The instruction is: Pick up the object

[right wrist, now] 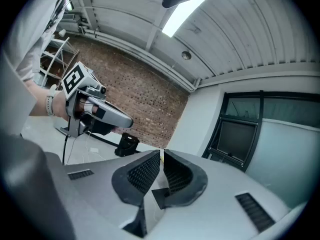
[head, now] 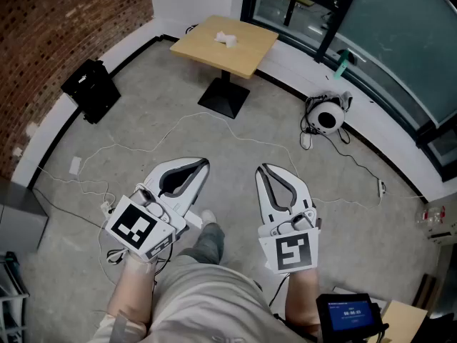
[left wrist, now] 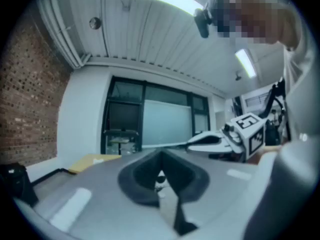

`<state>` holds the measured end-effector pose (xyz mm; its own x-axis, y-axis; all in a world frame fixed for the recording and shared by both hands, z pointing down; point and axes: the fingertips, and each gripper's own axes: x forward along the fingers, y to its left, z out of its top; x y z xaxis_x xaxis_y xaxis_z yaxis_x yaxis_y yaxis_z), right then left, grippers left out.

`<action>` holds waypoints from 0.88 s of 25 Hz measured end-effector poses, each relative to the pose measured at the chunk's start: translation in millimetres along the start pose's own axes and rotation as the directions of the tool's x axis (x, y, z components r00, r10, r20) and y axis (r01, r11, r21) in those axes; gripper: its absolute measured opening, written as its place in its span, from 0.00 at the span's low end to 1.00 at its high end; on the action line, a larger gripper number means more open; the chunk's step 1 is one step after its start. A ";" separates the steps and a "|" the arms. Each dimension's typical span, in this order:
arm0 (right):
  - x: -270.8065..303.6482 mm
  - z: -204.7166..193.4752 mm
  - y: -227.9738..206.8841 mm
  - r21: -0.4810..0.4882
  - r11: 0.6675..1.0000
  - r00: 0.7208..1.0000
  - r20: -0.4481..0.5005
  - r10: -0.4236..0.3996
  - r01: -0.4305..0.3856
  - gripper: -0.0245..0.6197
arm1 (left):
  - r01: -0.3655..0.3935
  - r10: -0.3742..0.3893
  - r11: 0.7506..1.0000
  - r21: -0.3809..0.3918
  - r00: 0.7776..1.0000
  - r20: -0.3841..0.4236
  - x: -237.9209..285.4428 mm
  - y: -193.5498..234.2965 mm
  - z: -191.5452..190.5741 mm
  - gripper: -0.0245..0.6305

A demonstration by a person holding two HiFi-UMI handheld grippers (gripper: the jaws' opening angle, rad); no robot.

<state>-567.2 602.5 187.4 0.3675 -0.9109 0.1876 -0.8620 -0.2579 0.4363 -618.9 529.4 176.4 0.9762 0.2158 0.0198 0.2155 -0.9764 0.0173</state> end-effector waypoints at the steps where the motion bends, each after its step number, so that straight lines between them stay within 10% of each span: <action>1: 28.4 1.5 -14.2 -0.032 0.999 1.000 -0.008 0.007 -0.007 0.05 | 0.009 -0.009 1.000 0.003 1.000 0.002 16.4 23.8 2.6 0.04; 12: 259.9 -27.3 -170.6 -0.023 1.000 0.998 -0.057 0.008 -0.010 0.05 | 0.018 -0.018 0.999 -0.036 1.000 -0.014 190.3 227.9 3.5 0.04; 22: 486.6 -132.1 -325.5 0.002 0.970 0.968 -0.050 0.244 -0.245 0.05 | -0.190 0.173 0.979 -0.081 0.969 -0.178 396.7 398.3 -61.2 0.12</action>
<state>-61.7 285.7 252.9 0.1625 -0.9292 0.3319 -0.9265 -0.0280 0.3753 -147.2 226.9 252.3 0.9789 0.0424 0.2000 0.0239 -0.9953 0.0939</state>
